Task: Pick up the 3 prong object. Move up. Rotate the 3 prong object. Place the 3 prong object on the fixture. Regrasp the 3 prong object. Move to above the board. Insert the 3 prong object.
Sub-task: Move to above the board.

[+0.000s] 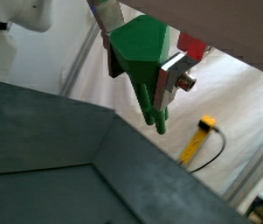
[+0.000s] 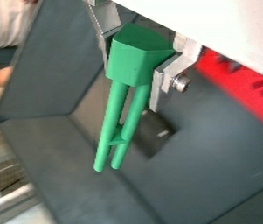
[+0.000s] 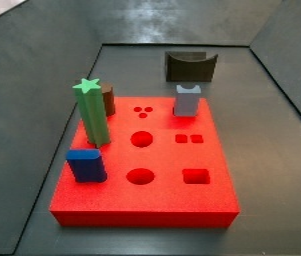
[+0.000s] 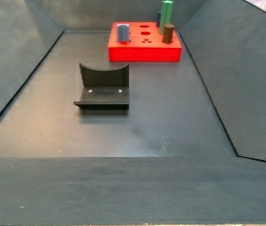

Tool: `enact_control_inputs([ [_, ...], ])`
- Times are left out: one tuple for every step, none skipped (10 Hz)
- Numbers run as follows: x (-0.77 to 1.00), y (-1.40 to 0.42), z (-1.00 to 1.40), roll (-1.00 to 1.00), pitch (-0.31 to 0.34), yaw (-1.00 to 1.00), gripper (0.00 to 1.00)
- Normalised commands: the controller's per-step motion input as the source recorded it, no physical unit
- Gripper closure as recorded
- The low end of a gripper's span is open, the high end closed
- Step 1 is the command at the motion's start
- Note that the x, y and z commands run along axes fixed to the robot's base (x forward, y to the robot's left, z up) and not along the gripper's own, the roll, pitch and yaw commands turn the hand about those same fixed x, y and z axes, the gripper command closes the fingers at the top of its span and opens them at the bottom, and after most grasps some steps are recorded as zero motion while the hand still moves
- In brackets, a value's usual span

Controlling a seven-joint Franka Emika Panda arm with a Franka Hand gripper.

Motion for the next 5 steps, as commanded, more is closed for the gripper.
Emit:
enact_control_inputs([
  [-1.0,-1.0,-0.14,-1.0,-0.12,-0.1,1.0],
  [-1.0,-0.93,-0.13,-1.0,-0.129,-0.1,1.0],
  [-0.78,-0.62,-0.1,-1.0,-0.138,-0.1,1.0],
  [-0.55,-0.36,-0.06,-1.0,-0.141,-0.1,1.0],
  [-0.36,-0.18,-0.03,-1.0,-0.144,-0.11,1.0],
])
